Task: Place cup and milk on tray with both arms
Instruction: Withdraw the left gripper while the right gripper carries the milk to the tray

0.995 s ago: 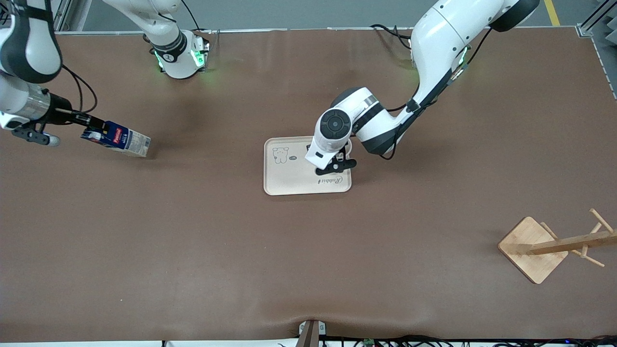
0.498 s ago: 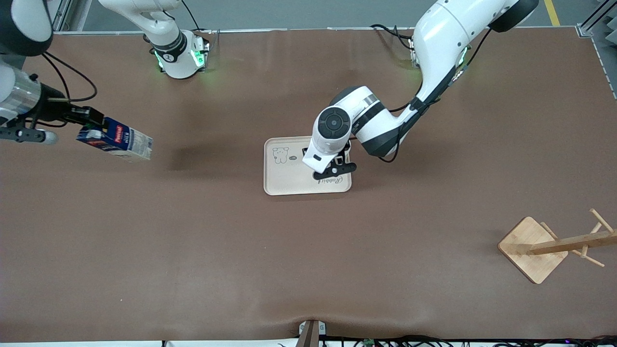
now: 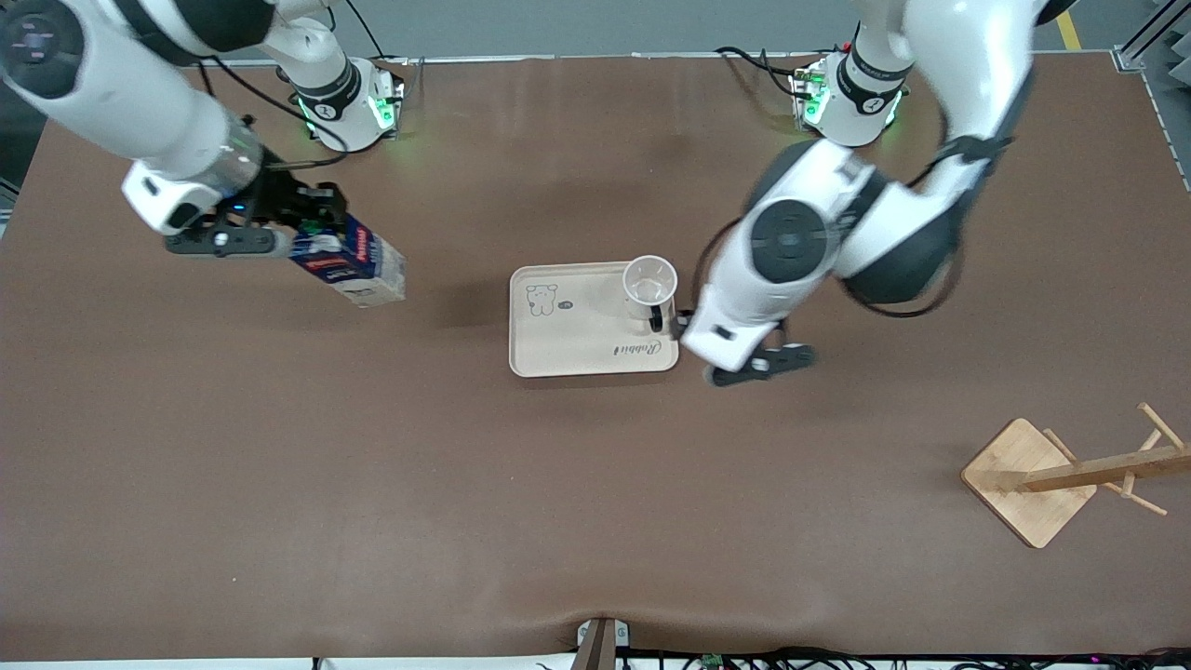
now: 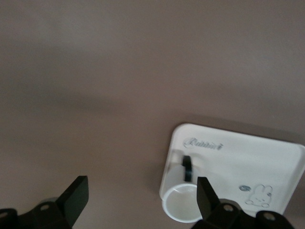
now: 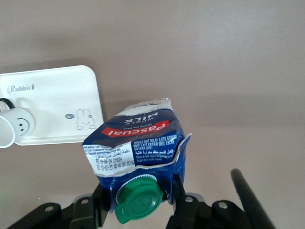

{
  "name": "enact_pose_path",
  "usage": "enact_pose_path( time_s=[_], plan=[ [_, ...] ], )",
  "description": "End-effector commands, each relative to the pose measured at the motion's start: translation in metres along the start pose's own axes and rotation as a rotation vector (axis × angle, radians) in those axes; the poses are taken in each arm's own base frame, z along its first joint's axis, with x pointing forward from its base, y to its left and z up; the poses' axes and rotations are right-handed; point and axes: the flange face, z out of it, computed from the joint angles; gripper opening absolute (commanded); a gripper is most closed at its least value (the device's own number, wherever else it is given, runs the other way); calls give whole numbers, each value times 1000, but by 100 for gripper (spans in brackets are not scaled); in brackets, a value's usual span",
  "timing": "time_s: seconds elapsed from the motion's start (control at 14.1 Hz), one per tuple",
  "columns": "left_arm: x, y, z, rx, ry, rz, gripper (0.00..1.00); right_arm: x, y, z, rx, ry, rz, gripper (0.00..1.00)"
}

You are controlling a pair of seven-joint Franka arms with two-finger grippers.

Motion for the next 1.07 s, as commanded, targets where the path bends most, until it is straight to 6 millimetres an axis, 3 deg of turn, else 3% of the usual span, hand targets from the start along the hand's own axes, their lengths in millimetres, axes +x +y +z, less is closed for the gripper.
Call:
enact_pose_path(
  time_s=[0.0, 0.21, 0.43, 0.64, 0.78, 1.0],
  plan=[
    [21, -68, -44, 50, 66, -35, 100, 18, -57, 15, -24, -23, -14, 0],
    [38, -133, -86, 93, 127, 16, 100, 25, -125, 46, -33, -51, -14, 0],
    [39, -184, -116, 111, 125, 31, 100, 23, -160, 72, -30, -46, -13, 0],
    [24, -201, -142, 129, 138, 41, 100, 25, -176, 90, 2, -55, 13, 0],
    [27, -223, -152, 106, 134, 92, 100, 25, -188, 107, -2, -59, 2, 0],
    [13, -237, -176, 90, 164, 75, 100, 25, -205, 130, -1, -38, -20, 0]
  ],
)
